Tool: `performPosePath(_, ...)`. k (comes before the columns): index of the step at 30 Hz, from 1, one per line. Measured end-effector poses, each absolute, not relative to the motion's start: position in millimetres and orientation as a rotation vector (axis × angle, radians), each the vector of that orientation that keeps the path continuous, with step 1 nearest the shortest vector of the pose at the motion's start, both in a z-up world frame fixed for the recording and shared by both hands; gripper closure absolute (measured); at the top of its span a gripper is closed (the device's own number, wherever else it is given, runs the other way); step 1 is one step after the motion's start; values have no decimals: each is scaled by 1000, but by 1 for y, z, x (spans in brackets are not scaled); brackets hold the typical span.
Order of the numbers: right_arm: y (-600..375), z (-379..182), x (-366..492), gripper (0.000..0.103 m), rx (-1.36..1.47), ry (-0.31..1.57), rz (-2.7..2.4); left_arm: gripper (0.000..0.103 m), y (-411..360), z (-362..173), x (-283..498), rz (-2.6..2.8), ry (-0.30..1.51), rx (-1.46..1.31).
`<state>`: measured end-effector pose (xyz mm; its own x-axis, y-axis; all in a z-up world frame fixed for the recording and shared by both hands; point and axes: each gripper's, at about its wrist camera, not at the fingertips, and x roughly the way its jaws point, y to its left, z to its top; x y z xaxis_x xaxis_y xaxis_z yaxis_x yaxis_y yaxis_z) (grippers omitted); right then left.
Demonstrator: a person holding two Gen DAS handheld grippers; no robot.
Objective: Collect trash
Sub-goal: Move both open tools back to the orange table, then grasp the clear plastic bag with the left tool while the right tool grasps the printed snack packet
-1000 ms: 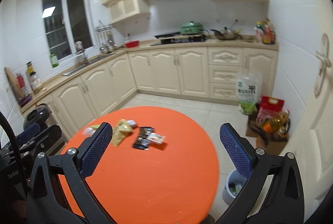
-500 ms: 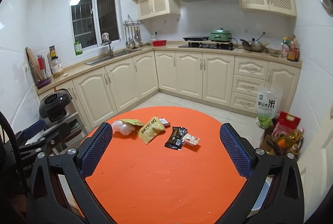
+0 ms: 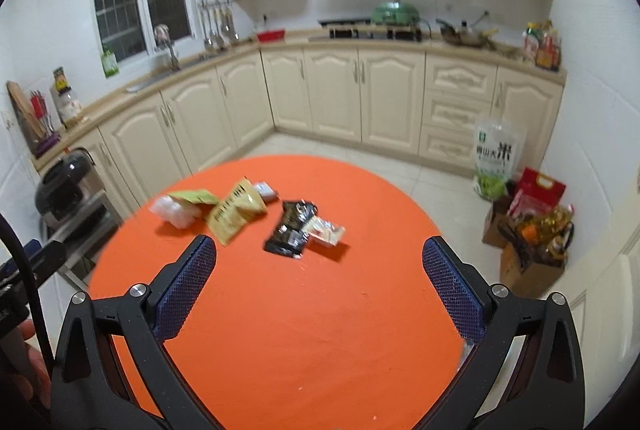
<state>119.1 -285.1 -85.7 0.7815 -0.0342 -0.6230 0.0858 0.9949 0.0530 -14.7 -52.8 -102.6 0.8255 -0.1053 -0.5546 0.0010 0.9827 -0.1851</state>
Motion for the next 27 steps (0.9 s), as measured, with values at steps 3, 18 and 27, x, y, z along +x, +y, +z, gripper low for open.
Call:
performPosePath(3,-288,-110,145,0,58,733,-60,1,-53,-107,24,-40,635,-190)
performPosePath(18,-308,-204,247,22,32,923,-54,1,-57,-122,218,11,826,-155)
performPosePath(27,-300,-208,259,64,4,916,-21,1,-71,-145,305,42,882,-145)
